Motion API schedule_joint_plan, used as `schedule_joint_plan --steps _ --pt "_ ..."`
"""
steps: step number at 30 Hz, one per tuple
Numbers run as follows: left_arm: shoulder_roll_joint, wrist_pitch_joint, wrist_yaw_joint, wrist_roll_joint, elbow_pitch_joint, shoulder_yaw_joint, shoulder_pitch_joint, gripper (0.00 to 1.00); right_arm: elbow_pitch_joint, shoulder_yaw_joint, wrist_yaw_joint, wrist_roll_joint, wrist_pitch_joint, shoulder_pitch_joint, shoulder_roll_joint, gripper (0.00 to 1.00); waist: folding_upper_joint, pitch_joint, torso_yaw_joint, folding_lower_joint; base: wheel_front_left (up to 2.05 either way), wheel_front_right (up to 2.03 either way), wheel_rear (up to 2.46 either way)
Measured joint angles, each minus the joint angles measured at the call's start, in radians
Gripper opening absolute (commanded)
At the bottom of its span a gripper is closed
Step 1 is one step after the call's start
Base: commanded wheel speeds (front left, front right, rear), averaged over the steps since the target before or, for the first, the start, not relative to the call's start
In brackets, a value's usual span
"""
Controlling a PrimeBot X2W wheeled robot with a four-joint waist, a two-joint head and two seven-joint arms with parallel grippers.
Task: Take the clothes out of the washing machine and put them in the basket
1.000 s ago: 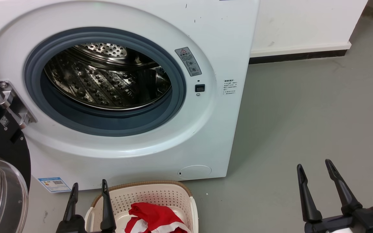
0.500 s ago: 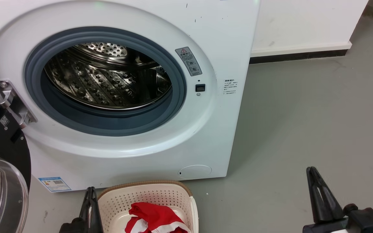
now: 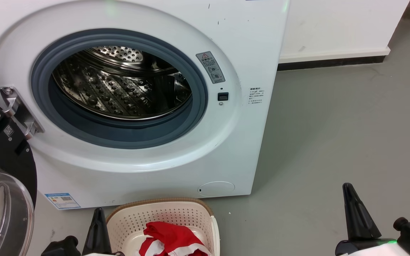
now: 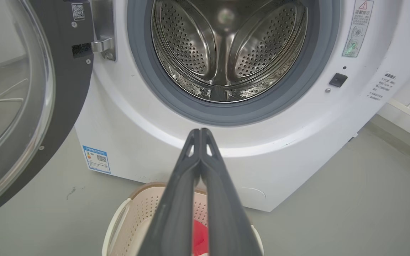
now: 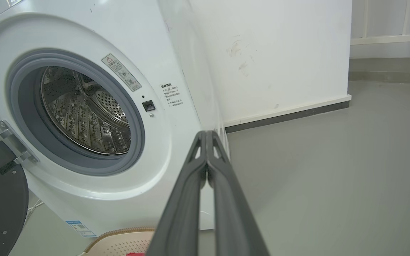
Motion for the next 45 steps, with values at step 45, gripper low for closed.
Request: schedule_joint_plan --steps 45 --pt "0.024 0.141 -0.134 -0.714 0.106 0.038 -0.138 0.00 0.143 -0.030 0.000 0.729 0.140 -0.130 -0.024 0.00 0.0000 -0.003 0.033 0.0000 0.00 0.00 0.00"
